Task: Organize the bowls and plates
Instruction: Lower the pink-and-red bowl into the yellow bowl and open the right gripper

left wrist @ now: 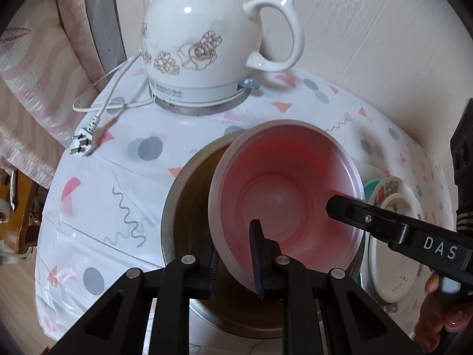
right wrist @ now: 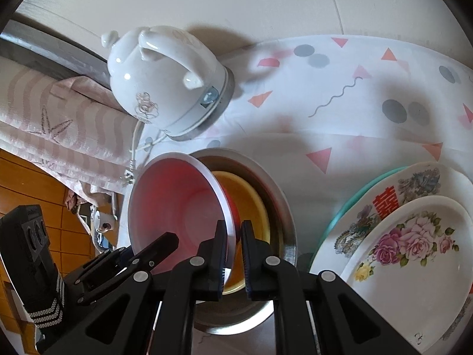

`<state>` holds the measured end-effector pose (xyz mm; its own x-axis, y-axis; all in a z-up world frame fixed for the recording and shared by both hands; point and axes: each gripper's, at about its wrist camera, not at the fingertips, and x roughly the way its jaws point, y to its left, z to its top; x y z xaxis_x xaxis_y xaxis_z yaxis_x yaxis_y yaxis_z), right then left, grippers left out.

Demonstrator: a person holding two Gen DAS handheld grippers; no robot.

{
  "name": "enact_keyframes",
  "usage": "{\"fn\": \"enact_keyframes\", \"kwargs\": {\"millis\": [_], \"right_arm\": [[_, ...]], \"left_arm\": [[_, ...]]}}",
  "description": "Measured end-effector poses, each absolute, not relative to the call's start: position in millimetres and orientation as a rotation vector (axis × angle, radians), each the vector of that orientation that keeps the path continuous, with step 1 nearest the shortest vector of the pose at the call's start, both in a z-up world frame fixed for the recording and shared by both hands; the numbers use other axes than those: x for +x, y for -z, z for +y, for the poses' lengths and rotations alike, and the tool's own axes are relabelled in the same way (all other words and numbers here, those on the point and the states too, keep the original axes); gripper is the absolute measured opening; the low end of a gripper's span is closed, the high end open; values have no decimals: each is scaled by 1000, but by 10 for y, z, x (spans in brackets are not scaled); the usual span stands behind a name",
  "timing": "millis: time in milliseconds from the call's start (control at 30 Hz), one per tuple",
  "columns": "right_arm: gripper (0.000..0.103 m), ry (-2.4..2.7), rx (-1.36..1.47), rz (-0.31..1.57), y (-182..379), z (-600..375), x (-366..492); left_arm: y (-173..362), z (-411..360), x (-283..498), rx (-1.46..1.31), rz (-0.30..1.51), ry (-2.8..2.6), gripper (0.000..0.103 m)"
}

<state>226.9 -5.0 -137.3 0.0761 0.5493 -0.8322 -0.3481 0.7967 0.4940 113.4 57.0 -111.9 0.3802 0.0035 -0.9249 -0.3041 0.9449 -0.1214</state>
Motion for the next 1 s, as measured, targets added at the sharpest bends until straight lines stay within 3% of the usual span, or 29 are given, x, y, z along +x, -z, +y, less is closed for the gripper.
{"fn": "enact_keyframes", "kwargs": {"millis": [233, 333, 1000], "right_arm": [[12, -683, 149, 1334, 1398, -17, 2276], [21, -685, 129, 1326, 1383, -13, 2276], [21, -706, 148, 1318, 1349, -66, 2303]], "left_arm": [[1121, 571, 1141, -263, 1165, -221, 18], [1145, 577, 1141, -254, 1171, -231, 18], [1124, 604, 1101, -276, 1160, -252, 21]]}}
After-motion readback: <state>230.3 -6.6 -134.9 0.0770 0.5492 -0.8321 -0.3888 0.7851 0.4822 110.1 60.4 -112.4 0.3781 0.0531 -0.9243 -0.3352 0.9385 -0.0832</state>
